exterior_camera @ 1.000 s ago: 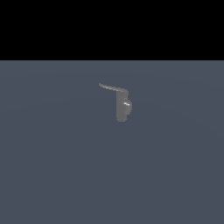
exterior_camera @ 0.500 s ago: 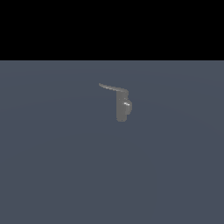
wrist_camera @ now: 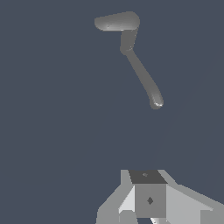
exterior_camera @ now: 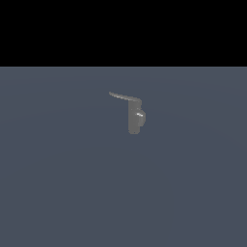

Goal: Turn on the faucet by rotating a designated handle.

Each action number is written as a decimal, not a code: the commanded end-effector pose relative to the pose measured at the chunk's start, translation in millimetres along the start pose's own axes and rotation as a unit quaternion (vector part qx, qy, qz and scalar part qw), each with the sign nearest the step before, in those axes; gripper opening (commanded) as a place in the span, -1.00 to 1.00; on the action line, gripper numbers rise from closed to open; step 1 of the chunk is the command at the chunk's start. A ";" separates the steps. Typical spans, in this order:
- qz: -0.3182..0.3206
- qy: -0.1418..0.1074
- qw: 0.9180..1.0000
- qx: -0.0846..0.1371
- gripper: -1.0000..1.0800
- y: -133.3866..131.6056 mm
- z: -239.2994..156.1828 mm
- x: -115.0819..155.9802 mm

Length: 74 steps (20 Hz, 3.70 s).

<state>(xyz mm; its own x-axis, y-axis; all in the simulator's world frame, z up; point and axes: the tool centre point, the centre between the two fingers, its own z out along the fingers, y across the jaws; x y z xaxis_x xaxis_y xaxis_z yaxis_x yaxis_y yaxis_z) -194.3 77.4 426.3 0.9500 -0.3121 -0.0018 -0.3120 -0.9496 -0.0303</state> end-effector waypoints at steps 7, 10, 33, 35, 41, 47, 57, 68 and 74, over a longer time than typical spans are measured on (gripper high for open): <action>0.093 0.001 0.996 0.000 -1.00 -37.9 37.7 37.5; 0.125 0.001 0.992 0.000 -1.00 -49.2 50.7 52.4; 0.361 0.005 0.933 -0.003 -1.00 -97.0 148.0 184.2; 0.383 0.005 0.924 -0.004 -1.00 -97.8 157.4 198.1; 0.453 0.008 0.892 -0.007 -1.00 -95.3 187.4 243.2; 0.520 0.010 0.854 -0.010 -1.00 -85.5 216.7 287.9; 0.591 0.011 0.806 -0.012 -1.00 -66.4 247.3 335.3; 0.609 0.010 0.793 -0.011 -1.00 -59.6 254.6 347.6; 0.609 0.010 0.793 -0.011 -1.00 -59.6 254.5 345.3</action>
<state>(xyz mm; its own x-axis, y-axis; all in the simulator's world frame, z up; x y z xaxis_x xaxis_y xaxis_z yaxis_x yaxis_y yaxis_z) 155.7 33.2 173.0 -0.0568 -0.9984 0.0001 -0.9984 0.0568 0.0001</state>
